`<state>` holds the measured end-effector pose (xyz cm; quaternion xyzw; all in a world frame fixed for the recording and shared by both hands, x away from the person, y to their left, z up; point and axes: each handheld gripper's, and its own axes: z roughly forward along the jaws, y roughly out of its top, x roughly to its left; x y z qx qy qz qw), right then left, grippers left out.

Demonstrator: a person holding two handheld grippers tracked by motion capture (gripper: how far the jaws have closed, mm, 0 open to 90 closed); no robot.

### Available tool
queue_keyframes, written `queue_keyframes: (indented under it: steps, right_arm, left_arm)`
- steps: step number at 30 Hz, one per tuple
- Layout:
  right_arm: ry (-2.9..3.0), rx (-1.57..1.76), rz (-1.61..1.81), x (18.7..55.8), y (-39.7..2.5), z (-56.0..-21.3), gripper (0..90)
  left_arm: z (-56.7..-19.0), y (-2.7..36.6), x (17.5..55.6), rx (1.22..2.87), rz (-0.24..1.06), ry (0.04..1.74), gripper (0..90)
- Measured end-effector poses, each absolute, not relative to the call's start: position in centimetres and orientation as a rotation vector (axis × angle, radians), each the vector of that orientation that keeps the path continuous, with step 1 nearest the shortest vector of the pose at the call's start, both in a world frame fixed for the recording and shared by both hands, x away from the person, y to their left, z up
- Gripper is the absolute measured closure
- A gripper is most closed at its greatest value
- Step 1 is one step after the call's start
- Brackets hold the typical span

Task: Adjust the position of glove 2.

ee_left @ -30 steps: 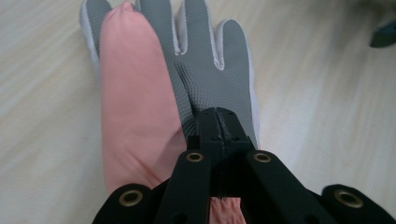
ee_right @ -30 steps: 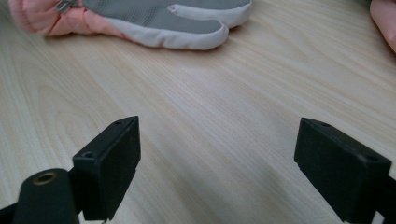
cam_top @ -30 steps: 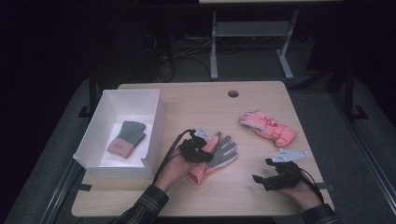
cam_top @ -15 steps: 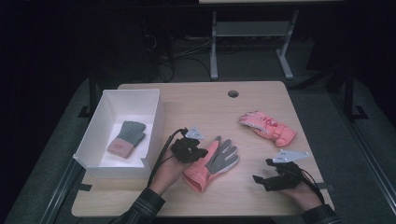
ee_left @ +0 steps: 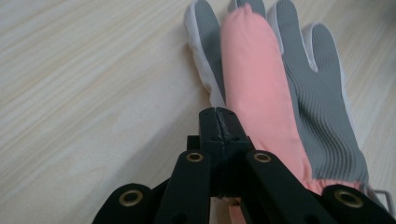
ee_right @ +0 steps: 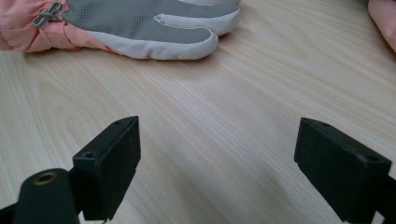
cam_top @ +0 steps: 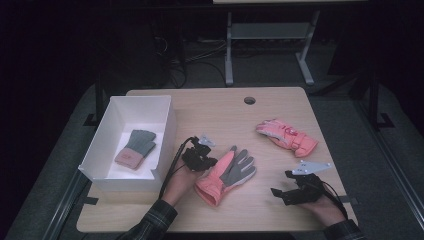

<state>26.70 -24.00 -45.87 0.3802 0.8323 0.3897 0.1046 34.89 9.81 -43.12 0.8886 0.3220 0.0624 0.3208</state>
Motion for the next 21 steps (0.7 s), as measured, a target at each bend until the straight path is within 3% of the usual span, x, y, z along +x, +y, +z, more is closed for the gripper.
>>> queue_keyframes:
  steps: [21]
  right_arm:
    - [2.443, 1.151, 1.137, 26.4, -24.9, -45.9, 14.3]
  left_arm:
    - [-43.4, 9.4, 30.3, 2.402, -0.008, 0.688, 89.8]
